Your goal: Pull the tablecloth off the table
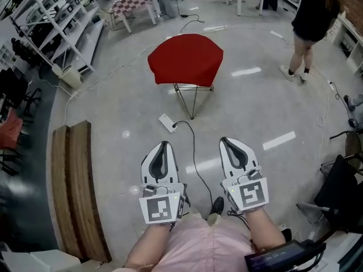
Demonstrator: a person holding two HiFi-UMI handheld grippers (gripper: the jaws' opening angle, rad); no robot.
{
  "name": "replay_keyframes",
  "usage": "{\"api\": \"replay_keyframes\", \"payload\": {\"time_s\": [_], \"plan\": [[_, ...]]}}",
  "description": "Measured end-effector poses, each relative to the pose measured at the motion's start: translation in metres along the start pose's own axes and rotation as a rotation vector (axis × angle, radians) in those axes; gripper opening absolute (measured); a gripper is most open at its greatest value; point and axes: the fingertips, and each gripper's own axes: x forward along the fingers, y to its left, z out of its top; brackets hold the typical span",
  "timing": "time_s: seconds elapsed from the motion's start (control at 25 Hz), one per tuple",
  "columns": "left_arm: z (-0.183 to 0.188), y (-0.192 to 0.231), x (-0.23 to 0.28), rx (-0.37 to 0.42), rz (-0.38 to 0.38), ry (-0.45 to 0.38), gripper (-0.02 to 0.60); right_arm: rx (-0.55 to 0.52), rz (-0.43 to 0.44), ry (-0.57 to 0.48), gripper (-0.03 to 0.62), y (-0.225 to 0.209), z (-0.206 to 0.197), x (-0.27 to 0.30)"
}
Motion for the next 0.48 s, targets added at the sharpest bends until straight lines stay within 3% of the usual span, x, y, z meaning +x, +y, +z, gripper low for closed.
{"api": "replay_keyframes", "payload": {"time_s": [0.2,0.48], "plan": [[-0.009,0.012,0.021,-0.006,-0.007,0.016,0.031,0.013,-0.009,0.028,0.018,-0.003,-0.011,0.024],[-0.025,0.054,0.088,-0.019,-0.028,0.012,0.031,0.0,-0.034,0.03,0.018,-0.018,-0.019,0.098]]}}
